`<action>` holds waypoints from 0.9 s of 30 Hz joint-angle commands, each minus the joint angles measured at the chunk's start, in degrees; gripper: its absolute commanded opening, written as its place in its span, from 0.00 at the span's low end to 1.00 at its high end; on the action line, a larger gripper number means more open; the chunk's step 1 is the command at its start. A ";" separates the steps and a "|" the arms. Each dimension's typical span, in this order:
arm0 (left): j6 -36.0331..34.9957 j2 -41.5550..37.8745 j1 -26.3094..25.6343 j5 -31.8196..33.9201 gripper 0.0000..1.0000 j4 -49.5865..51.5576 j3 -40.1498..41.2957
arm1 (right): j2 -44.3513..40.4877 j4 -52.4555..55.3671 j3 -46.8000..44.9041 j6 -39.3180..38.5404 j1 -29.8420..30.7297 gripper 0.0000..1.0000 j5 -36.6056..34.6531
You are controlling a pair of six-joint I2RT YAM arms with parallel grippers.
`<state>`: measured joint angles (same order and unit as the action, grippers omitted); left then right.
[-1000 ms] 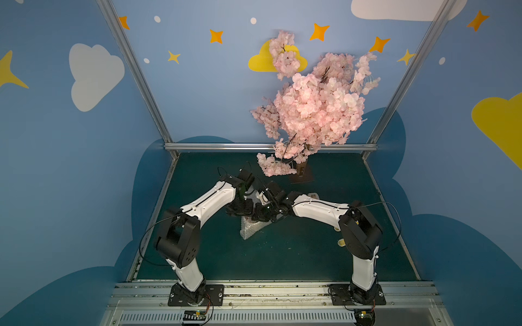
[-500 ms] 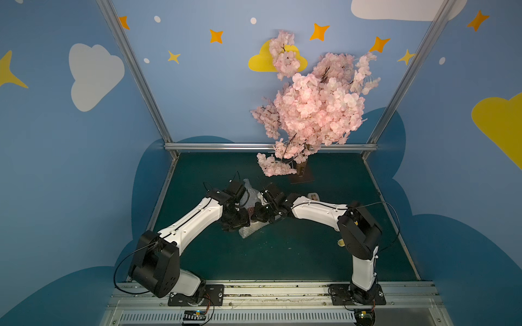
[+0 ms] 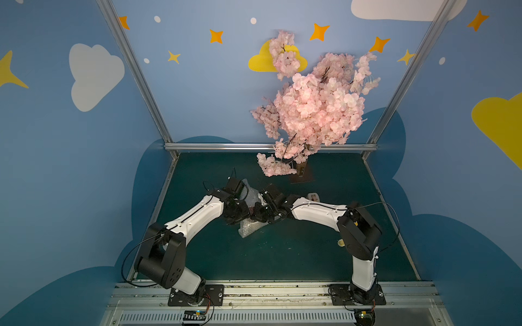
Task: Wrap mugs in bubble wrap
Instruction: Wrap the mug in bubble wrap.
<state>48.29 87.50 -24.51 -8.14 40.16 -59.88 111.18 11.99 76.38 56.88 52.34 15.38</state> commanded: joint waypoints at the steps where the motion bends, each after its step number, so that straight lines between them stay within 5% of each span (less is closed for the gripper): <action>1: 0.75 0.93 -0.21 -1.53 0.46 -1.81 1.14 | 0.42 1.55 -1.51 0.51 -0.37 0.00 -4.57; 8: 0.88 3.16 -1.40 -1.30 0.43 -3.07 1.21 | 0.65 1.83 -1.10 0.42 -0.20 0.04 -4.95; 12: -0.25 5.46 -1.57 0.03 0.31 -1.73 -0.07 | -0.19 2.24 -1.22 -0.47 -0.02 0.10 -5.39; 19: -4.35 8.68 -1.04 3.88 0.03 4.73 -6.07 | -3.42 2.74 -1.49 -3.84 0.04 0.41 -5.48; 27: -11.44 13.85 -0.78 8.19 0.03 14.43 -15.38 | -12.35 4.67 -5.29 -8.63 0.06 0.59 -7.08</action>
<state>40.88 99.88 -25.89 -4.27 48.95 -72.18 103.50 12.88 73.19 51.46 52.01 10.33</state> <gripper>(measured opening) 0.115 0.568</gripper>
